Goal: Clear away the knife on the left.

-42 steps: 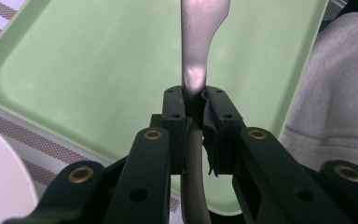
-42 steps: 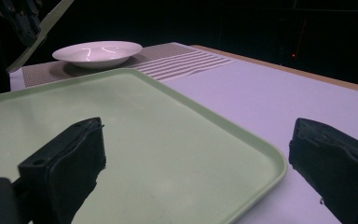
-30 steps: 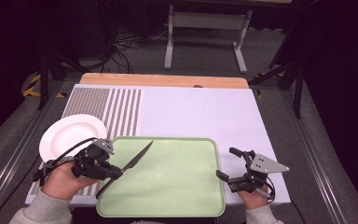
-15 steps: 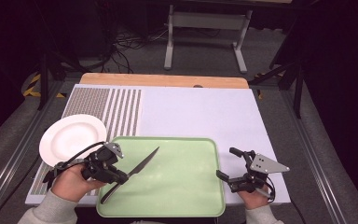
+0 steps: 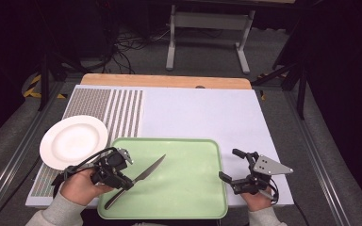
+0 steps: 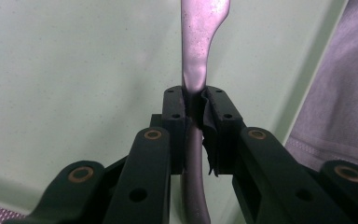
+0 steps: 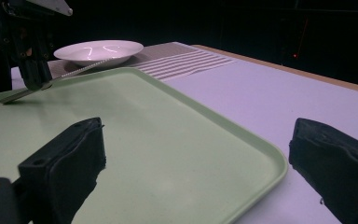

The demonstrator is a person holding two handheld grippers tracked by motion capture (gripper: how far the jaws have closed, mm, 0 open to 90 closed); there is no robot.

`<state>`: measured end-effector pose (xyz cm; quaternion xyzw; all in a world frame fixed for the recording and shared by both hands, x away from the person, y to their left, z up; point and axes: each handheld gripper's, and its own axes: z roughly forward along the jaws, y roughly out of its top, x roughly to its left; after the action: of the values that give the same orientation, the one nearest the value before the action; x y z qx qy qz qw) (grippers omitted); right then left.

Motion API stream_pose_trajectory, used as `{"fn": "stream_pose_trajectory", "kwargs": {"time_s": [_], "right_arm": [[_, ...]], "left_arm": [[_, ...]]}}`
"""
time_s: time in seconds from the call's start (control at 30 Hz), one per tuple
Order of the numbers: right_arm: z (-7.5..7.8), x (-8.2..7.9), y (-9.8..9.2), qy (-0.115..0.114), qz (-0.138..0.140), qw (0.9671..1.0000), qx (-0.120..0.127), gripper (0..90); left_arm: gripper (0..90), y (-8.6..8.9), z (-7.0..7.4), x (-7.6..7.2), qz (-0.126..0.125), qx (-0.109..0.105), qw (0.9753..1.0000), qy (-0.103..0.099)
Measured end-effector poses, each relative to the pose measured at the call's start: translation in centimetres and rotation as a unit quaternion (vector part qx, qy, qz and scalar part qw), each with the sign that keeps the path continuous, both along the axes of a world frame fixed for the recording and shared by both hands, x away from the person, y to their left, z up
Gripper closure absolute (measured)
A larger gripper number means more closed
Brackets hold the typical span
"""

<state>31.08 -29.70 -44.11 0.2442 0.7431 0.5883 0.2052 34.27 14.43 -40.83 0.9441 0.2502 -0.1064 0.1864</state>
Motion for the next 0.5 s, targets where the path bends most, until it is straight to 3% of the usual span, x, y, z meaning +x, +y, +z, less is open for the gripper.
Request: {"fn": "stream_pose_trajectory", "kwargs": {"time_s": [0.5], "right_arm": [[0.0, 0.0, 0.0, 0.001, -0.001, 1.0000, -0.001, 4.0]], "left_arm": [[79.9, -1.0, -1.1, 0.2, 0.022, 0.023, 0.9995, 0.007]]}}
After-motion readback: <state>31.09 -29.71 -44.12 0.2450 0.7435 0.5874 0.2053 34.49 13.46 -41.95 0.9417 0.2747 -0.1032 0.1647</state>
